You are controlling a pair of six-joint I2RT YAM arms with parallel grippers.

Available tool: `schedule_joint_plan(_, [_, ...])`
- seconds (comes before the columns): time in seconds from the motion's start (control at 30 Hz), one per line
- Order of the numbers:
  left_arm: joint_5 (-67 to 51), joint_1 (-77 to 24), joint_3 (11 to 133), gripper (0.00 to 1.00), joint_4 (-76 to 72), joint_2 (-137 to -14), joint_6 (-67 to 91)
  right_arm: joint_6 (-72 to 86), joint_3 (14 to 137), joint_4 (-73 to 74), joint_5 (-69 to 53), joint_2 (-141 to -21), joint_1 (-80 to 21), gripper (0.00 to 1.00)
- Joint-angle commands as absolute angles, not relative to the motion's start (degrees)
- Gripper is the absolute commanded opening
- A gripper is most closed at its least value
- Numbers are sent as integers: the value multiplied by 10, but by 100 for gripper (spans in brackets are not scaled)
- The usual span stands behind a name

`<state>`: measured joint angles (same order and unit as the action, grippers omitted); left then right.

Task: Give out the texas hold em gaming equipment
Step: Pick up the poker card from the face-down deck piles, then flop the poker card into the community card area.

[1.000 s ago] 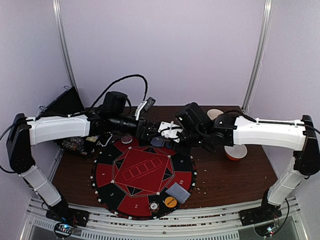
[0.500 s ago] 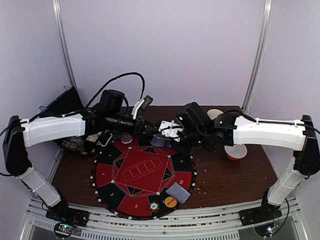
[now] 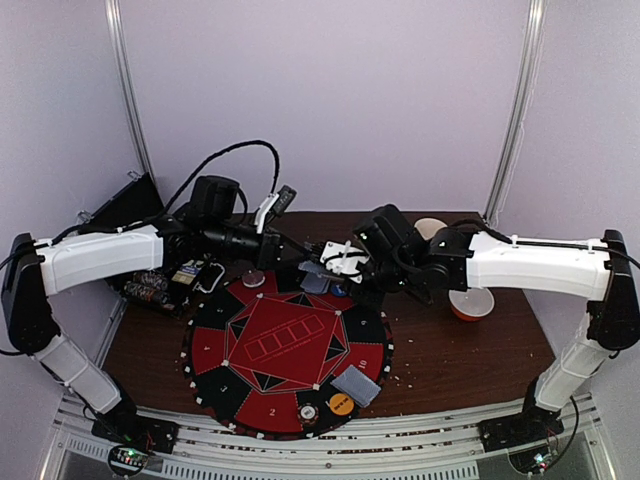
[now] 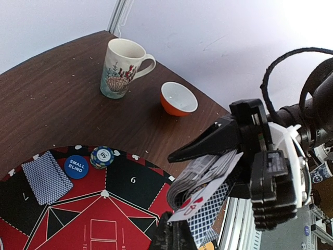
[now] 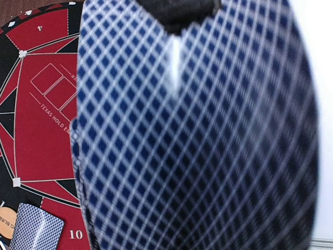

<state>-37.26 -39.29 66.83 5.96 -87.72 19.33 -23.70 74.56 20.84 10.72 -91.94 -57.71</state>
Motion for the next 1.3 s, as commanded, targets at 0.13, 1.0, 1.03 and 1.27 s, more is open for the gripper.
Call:
schedule_joint_plan(0.13, [-410, -358, 661, 0, 63, -848, 172, -220, 727, 203, 80, -896, -555, 29])
schedule_joint_plan(1.0, [136, -385, 708, 0, 427, -824, 39, -213, 696, 200, 68, -863, -517, 28])
schedule_joint_plan(1.03, [175, -405, 706, 0, 437, -831, 41, -213, 697, 200, 68, -863, -517, 28])
schedule_joint_plan(1.27, [415, -503, 659, 0, 446, -889, 45, -212, 702, 206, 65, -861, -517, 29])
